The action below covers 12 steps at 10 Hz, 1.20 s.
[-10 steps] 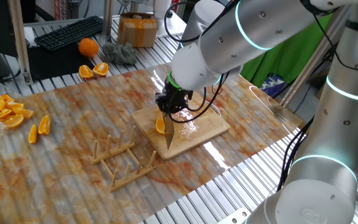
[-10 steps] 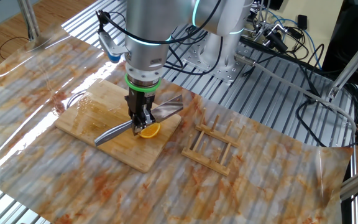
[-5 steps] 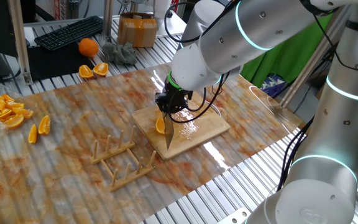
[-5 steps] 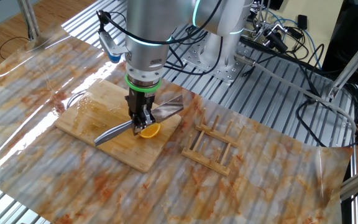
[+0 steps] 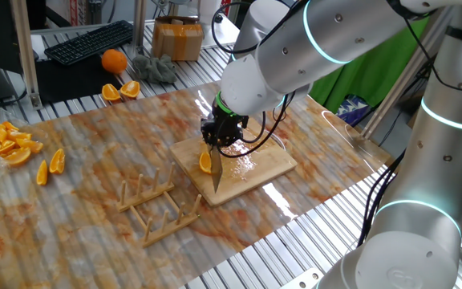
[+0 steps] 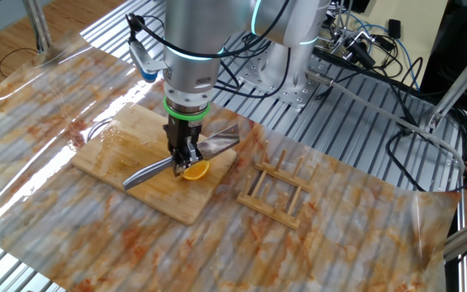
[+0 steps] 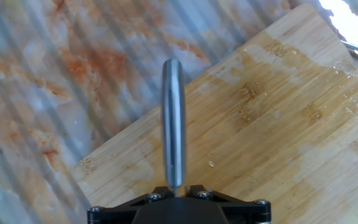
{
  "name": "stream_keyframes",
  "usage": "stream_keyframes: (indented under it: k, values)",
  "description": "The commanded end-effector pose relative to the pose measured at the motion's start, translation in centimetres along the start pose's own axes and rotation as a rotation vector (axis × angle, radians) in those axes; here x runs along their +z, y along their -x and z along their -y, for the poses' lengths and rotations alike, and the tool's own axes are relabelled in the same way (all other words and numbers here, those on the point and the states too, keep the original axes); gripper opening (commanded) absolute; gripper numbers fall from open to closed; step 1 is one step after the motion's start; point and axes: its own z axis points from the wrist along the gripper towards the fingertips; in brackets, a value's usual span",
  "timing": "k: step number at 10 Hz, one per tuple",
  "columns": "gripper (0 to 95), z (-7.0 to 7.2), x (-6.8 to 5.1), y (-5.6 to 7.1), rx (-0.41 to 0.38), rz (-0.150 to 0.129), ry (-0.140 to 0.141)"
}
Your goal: Chop the orange
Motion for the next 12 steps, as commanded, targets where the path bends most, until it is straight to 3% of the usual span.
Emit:
stream_keyframes:
  k: [1,10,11,12]
  values:
    - [19.0,0.00,0.05,-0.01,-0.001,-0.001,0.000]
    - [19.0,-0.37,-0.60,-0.90,-0.034,-0.043,-0.018]
    - [0.0,-0.37,-0.60,-0.90,-0.047,-0.046,-0.020]
    - [0.0,-0.37,-0.60,-0.90,-0.053,-0.047,-0.022]
